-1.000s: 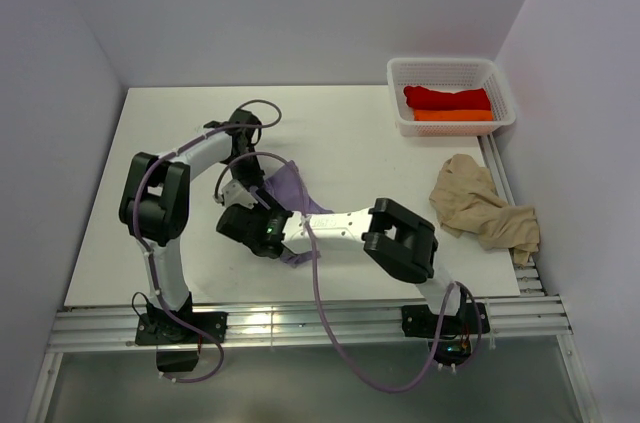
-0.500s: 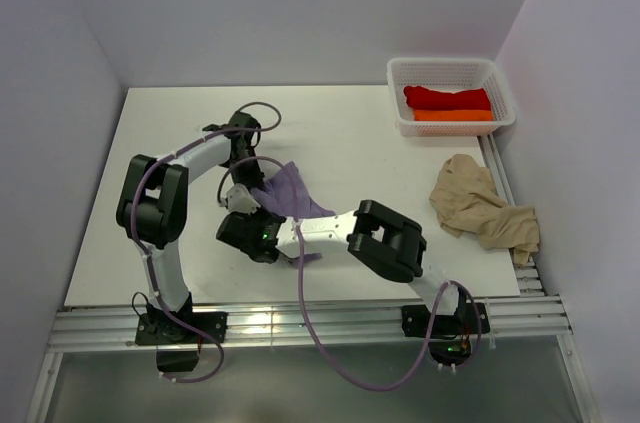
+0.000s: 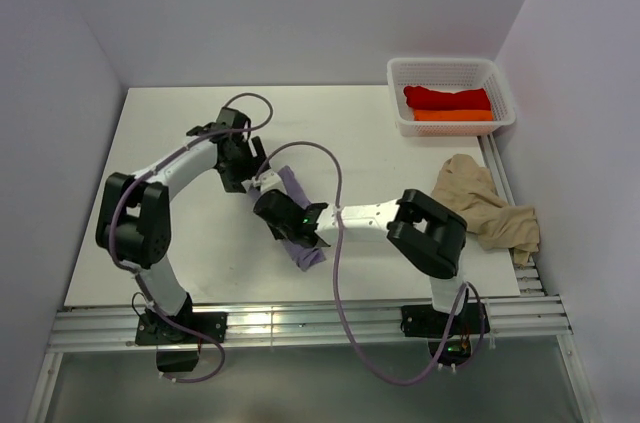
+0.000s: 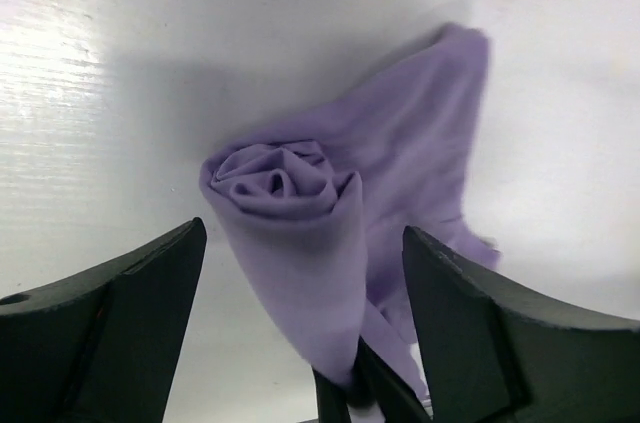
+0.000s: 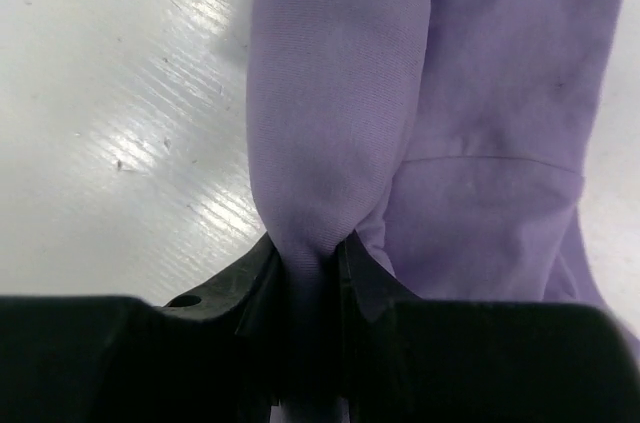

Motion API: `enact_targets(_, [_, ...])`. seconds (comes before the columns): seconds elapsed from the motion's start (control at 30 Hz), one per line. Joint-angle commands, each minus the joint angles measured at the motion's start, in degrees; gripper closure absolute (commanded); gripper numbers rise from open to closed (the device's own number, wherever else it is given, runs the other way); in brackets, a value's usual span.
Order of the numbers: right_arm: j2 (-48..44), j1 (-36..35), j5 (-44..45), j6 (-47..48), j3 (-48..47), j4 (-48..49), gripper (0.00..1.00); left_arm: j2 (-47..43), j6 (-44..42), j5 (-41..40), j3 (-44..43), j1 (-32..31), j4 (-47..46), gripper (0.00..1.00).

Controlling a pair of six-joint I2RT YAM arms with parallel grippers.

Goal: Roll the t-shirts
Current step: Roll the tshirt

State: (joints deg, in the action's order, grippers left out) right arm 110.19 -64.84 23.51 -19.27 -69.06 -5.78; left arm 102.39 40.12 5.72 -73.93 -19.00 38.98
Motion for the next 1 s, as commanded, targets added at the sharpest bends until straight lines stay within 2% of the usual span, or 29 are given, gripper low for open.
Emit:
enact_targets(0.0, [-3.9,3.5,-13.9,-6.0,4.9,7.9,1.00,-6.2,1.5,3.6,2.5,2.0,-5.6,0.14])
enact_targets(0.2, [-3.8,11.1,-33.5,-9.4,8.7,13.8,1.00,-13.9,1.6,5.1,9.1,5.0,-10.1,0.12])
enact_targets(0.4, [-0.8,19.2,-53.3,-15.5,13.9,24.7,1.00,-19.4,1.7,7.9,21.9,5.4,-21.8,0.12])
enact_targets(0.5, [1.6,22.3,-58.9,-20.5,16.4,32.4,1.00,-20.9,2.9,8.8,28.3,5.4,-29.6,0.11])
enact_targets(0.67, [4.3,23.9,-61.3,-22.4,17.4,35.4,1.00,-21.4,5.2,9.4,36.4,5.4,-41.8,0.10])
enact_targets(0.97, [5.0,24.0,-61.1,-21.4,17.0,34.7,1.00,-20.2,9.4,9.8,42.3,5.4,-55.8,0.04])
